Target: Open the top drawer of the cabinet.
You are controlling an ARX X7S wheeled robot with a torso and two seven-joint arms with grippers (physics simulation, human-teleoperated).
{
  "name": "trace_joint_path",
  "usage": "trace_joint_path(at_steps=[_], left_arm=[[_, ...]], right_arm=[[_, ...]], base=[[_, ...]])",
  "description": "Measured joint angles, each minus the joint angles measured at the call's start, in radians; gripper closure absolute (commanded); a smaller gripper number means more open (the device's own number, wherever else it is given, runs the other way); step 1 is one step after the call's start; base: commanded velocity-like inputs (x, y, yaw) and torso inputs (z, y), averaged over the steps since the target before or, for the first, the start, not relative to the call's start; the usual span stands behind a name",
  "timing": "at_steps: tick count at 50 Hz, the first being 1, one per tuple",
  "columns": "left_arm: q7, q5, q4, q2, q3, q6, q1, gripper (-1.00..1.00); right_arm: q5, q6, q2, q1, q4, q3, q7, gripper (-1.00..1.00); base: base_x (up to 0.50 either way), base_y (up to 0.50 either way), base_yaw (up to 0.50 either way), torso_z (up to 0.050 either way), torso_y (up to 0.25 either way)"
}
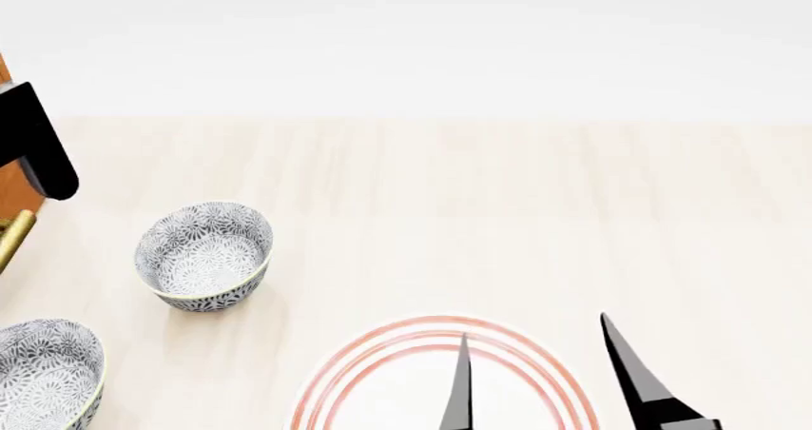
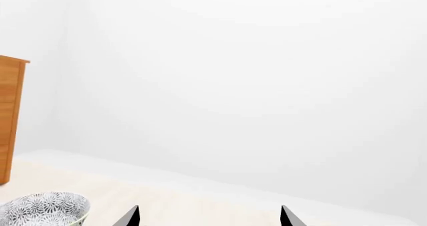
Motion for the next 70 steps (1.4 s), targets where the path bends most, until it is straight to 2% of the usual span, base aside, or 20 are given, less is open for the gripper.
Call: trace_joint_path(at_steps=[27,49,50,70], left_arm=[[-0.100,-0.005,-0.224,0.032,-0.004,0.033,-0.069,-1.00],[-0.141,-0.019,-0.304,0.052,-0.008,0.064,-0.079,-1.00],[-0.142,-0.021,-0.307,0.053,-0.008,0.066,-0.080,1.00],[-0.137,0.001,-0.271,0.041,-0.012,0.083,-0.068,1.00]], right_arm=[[-0.002,-0.004,0.009,0.002,0.009,-0.016,0.003,-1.00],[0.000,-0.003,0.018,0.002,0.010,-0.023,0.007,-1.00],[0.000,-0.003,0.018,0.002,0.010,-0.023,0.007,-1.00],[0.003,-0.007,0.025,0.004,0.013,-0.028,0.011,-1.00]], base=[[0.00,0.00,0.00,0.000,0.000],[0.00,0.00,0.00,0.000,0.000],[0.00,0.00,0.00,0.000,0.000],[0.00,0.00,0.00,0.000,0.000]])
